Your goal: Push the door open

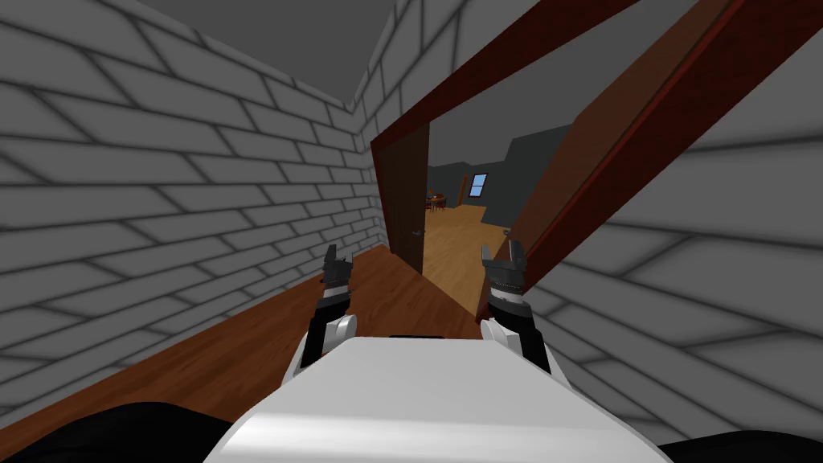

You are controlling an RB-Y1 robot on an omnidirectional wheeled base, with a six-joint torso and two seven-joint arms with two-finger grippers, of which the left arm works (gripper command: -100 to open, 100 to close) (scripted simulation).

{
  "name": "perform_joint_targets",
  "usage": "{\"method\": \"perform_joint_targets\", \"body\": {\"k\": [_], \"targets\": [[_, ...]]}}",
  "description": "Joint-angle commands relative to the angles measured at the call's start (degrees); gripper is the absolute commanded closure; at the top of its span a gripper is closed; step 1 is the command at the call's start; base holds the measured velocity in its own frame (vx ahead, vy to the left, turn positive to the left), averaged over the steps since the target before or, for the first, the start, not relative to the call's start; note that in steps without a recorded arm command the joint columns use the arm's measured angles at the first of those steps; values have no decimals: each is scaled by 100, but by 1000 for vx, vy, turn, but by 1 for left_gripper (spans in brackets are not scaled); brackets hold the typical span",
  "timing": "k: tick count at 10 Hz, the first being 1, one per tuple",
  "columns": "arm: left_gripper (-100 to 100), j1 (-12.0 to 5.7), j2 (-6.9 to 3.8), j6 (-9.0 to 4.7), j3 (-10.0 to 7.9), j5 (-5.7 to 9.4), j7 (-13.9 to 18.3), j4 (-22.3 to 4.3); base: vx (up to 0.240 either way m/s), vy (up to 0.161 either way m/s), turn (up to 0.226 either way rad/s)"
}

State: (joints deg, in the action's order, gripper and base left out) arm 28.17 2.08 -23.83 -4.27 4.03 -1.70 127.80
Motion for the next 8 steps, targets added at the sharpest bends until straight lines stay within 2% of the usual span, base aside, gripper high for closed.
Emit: {"method": "perform_joint_targets", "body": {"k": [1,3,8], "targets": [[-100,-75,-58,-44,32,-5,16,-178,152,4,-33],[-100,-203,-143,-118,86,-13,44,-481,69,27,-112],[-100,-434,-270,-253,183,-27,94,-1027,65,29,-54]]}}
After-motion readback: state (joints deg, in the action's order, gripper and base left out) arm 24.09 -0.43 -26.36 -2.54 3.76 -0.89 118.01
